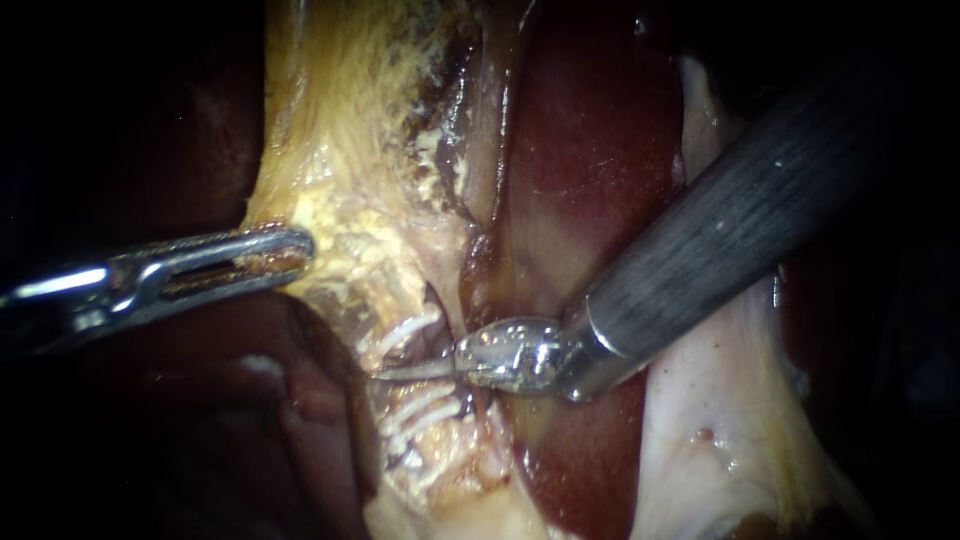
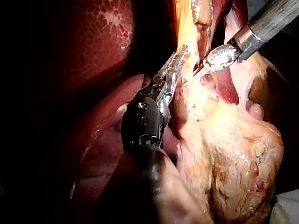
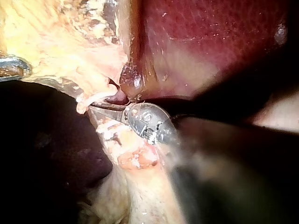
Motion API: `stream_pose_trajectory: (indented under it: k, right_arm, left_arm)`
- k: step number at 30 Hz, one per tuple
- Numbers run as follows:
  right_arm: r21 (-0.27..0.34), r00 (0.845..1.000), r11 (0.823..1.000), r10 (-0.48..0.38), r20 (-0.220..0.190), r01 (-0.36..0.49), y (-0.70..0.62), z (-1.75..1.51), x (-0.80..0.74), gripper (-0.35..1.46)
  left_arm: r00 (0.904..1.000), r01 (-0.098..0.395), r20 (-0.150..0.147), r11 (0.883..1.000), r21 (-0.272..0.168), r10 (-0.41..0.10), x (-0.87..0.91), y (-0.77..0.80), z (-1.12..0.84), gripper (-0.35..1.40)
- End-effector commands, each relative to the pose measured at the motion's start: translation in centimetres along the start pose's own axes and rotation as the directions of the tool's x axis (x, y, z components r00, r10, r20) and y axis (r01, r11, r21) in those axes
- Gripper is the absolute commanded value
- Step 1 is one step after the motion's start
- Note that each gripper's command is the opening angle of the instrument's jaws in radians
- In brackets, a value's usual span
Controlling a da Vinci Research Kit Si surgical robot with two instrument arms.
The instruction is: Go back from the cut left tube
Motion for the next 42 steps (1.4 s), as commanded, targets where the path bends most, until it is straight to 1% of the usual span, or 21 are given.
stream_pose_trajectory:
  k: [1, 3, 4, 6, 8, 9, 10, 12, 17, 18, 23, 26, 29, 31, 32, 33, 35, 37, 39, 41, 42]
  right_arm:
    - [0.002, 1.0, 1.0, -0.002, 0.0, 0.002, 0.0, -0.01, 0.0, -0.35]
    - [0.002, 1.0, 1.0, 0.004, 0.0, -0.004, -0.01, -0.01, -0.01, -0.35]
    - [0.003, 1.0, 1.0, 0.003, 0.0, -0.003, -0.01, -0.02, -0.01, -0.23]
    - [0.004, 1.0, 1.0, 0.015, 0.001, -0.015, -0.03, -0.02, -0.01, 0.14]
    - [0.005, 1.0, 1.0, 0.026, 0.001, -0.026, -0.04, -0.02, 0.0, 0.47]
    - [0.005, 1.0, 1.0, 0.026, 0.001, -0.026, -0.04, -0.02, 0.0, 0.61]
    - [0.005, 0.999, 0.999, 0.032, 0.001, -0.032, -0.04, -0.02, 0.0, 0.69]
    - [0.005, 0.999, 0.999, 0.032, 0.001, -0.032, -0.05, -0.02, 0.0, 0.79]
    - [0.006, 0.999, 0.999, 0.032, 0.001, -0.032, -0.05, -0.03, -0.01, 0.94]
    - [0.006, 1.0, 0.999, 0.032, 0.001, -0.032, -0.05, -0.03, -0.01, 0.94]
    - [0.01, 0.999, 0.999, 0.031, 0.004, -0.031, -0.08, -0.05, 0.01, 1.06]
    - [0.013, 1.0, 0.999, 0.03, 0.005, -0.03, -0.13, -0.06, 0.01, 1.14]
    - [0.019, 1.0, 0.999, 0.027, 0.004, -0.027, -0.21, -0.07, 0.02, 1.26]
    - [0.005, 1.0, 1.0, 0.025, 0.001, -0.025, -0.26, -0.09, 0.03, 1.35]
    - [0.001, 1.0, 1.0, 0.0, 0.001, 0.0, -0.28, -0.11, 0.03, 1.36]
    - [-0.006, 0.999, 0.999, -0.042, 0.0, 0.042, -0.31, -0.13, 0.01, 1.38]
    - [-0.028, 0.994, 0.994, -0.108, 0.0, 0.108, -0.33, -0.18, -0.01, 1.41]
    - [-0.06, 0.98, 0.979, -0.196, 0.017, 0.197, -0.35, -0.26, -0.06, 1.43]
    - [-0.077, 0.972, 0.97, -0.23, 0.044, 0.232, -0.37, -0.36, -0.09, 1.43]
    - [-0.101, 0.958, 0.954, -0.277, 0.069, 0.283, -0.38, -0.49, -0.12, 1.43]
    - [-0.109, 0.955, 0.95, -0.285, 0.079, 0.292, -0.38, -0.55, -0.12, 1.43]
  left_arm:
    - [1.0, -0.001, 0.0, 1.0, 0.0, 0.001, 0.0, 0.0, 0.0, -0.35]
    - [1.0, -0.001, 0.0, 1.0, 0.0, 0.001, 0.0, 0.0, 0.0, -0.35]
    - [1.0, -0.001, 0.0, 1.0, 0.0, 0.001, 0.0, 0.0, 0.0, -0.35]
    - [1.0, -0.001, 0.0, 1.0, 0.0, 0.001, 0.0, 0.0, 0.0, -0.35]
    - [1.0, -0.001, 0.0, 1.0, 0.0, 0.001, 0.0, 0.0, 0.0, -0.35]
    - [1.0, -0.001, 0.0, 1.0, 0.0, 0.001, 0.0, 0.0, 0.0, -0.35]
    - [1.0, -0.001, 0.0, 1.0, 0.0, 0.001, 0.0, 0.0, 0.0, -0.35]
    - [1.0, -0.001, 0.0, 1.0, 0.0, 0.001, 0.0, 0.0, 0.0, -0.35]
    - [1.0, -0.001, 0.0, 1.0, 0.001, 0.001, 0.0, 0.0, 0.0, -0.35]
    - [1.0, -0.001, 0.0, 1.0, 0.001, 0.001, 0.0, 0.01, -0.01, -0.35]
    - [1.0, -0.001, 0.0, 1.0, 0.001, 0.001, 0.0, 0.01, -0.01, -0.35]
    - [1.0, -0.001, 0.0, 1.0, 0.001, 0.001, 0.0, 0.01, -0.01, -0.35]
    - [1.0, -0.002, -0.001, 1.0, 0.002, 0.002, 0.0, 0.03, -0.01, -0.35]
    - [1.0, -0.002, -0.002, 1.0, 0.003, 0.002, -0.01, 0.06, -0.02, -0.35]
    - [1.0, -0.002, -0.002, 1.0, 0.003, 0.002, -0.01, 0.07, -0.01, -0.35]
    - [1.0, -0.002, -0.002, 1.0, 0.004, 0.002, -0.01, 0.08, -0.01, -0.35]
    - [1.0, -0.003, -0.003, 1.0, 0.005, 0.003, -0.01, 0.11, -0.01, -0.35]
    - [1.0, -0.003, -0.003, 1.0, 0.005, 0.003, -0.01, 0.12, -0.01, -0.35]
    - [1.0, -0.004, -0.003, 1.0, 0.005, 0.004, -0.02, 0.13, -0.01, -0.35]
    - [1.0, -0.004, -0.003, 1.0, 0.006, 0.004, -0.02, 0.14, -0.01, -0.35]
    - [1.0, -0.004, -0.003, 1.0, 0.006, 0.004, -0.02, 0.14, -0.01, -0.35]
